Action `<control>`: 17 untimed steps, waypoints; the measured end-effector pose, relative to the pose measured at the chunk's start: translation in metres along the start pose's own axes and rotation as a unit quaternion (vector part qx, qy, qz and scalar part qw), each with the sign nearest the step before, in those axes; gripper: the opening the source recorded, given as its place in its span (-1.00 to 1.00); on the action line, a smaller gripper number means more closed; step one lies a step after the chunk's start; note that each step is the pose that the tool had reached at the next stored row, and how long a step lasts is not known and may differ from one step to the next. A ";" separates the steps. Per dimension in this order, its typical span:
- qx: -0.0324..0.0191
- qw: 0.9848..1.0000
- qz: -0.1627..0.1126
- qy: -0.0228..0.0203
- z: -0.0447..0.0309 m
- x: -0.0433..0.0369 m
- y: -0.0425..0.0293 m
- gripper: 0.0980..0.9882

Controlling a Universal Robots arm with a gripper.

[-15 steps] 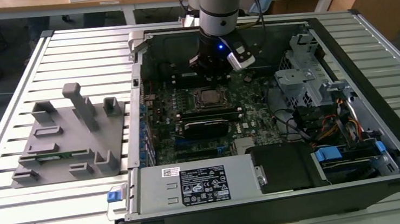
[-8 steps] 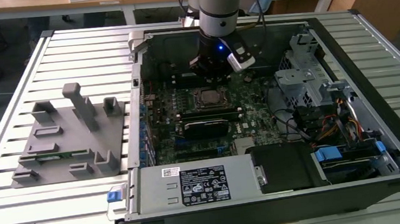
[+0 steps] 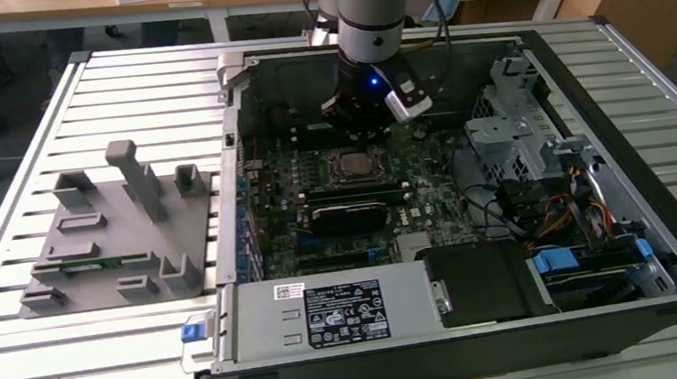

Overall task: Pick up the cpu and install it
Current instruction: 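Install the first cpu locking lever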

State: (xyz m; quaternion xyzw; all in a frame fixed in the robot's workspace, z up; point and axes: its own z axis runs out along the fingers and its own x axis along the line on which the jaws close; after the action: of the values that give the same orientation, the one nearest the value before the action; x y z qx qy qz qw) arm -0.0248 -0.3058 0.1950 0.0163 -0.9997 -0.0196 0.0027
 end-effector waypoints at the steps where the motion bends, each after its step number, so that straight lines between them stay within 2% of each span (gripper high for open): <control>1: -0.002 1.000 0.000 0.000 0.0001 0.0000 0.0000 -0.98; 10: -0.022 1.000 0.000 -0.001 -0.0001 -0.0001 0.0003 -0.98; 12: -0.023 1.000 0.000 -0.001 -0.0013 -0.0003 0.0008 -0.98; 17: -0.022 1.000 0.000 -0.001 -0.0133 -0.0001 0.0009 -0.98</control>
State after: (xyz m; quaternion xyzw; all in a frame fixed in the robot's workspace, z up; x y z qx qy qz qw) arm -0.0246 -0.3054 0.2083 0.0165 -0.9990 -0.0419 0.0021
